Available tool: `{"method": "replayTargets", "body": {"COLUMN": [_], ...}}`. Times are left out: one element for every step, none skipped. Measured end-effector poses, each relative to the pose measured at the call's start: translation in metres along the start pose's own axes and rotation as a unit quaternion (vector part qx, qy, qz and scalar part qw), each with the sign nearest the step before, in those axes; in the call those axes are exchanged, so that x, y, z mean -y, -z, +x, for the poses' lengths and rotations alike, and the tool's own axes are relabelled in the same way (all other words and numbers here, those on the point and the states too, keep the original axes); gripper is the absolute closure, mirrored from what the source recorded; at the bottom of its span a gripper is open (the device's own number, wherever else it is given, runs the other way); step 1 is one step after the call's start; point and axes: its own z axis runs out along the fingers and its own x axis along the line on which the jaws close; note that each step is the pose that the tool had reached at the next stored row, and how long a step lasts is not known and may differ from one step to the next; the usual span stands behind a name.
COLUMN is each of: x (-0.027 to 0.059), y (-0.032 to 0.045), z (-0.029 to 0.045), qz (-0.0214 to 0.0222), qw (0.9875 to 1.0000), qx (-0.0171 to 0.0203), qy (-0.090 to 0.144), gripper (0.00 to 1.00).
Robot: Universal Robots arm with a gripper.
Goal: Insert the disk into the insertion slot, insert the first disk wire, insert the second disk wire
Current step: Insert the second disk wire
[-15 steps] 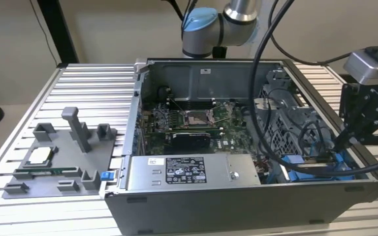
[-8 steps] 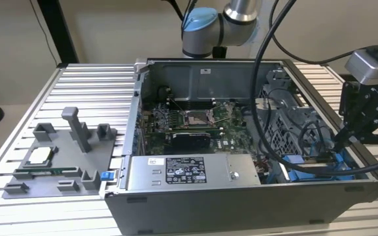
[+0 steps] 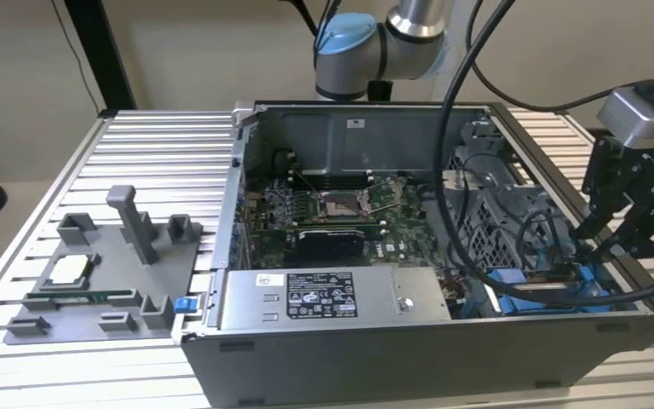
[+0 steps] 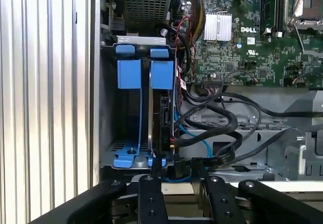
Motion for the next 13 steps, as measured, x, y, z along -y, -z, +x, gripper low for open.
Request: {"method": "replayTargets", "body": {"x": [0.0001, 0.0002, 0.0003, 0.0003, 0.0003, 0.0003, 0.0003, 0.0003, 0.0003, 0.0003, 0.0003, 0.0003, 0.0004], "y": [-0.0003, -0.0005, -0.0007, -0.0007, -0.0008, -0.0008, -0.0008, -0.0009, -0.0011, -0.0014, -0.0015, -0.0014, -0.0014], "z": [0.0012, 0.0026, 0.0037, 0.005, 0.0062, 0.007, 0.0075, 0.0076, 0.0077, 0.0077, 0.008, 0.0089, 0.0097], "qz": [-0.0004, -0.0008, -0.001, -0.0011, -0.0012, -0.0011, -0.0011, -0.0011, -0.001, -0.0009, -0.0007, -0.0007, -0.0006], "qw": [1.0, 1.0, 1.0, 1.0, 1.0, 1.0, 1.0, 0.9999, 0.9999, 0.9998, 0.9997, 0.9997, 0.9996], "qx": [0.001, 0.0019, 0.0027, 0.0035, 0.0046, 0.0065, 0.0095, 0.0131, 0.0167, 0.0213, 0.024, 0.0248, 0.0254], "qy": [0.0, 0.0, 0.0, 0.0, -0.001, -0.001, -0.002, -0.003, -0.004, -0.006, -0.008, -0.009, -0.009], "gripper": [0.0, 0.0, 0.0, 0.0, 0.0, 0.0, 0.0, 0.0, 0.0, 0.0, 0.0, 0.0, 0.0]}}
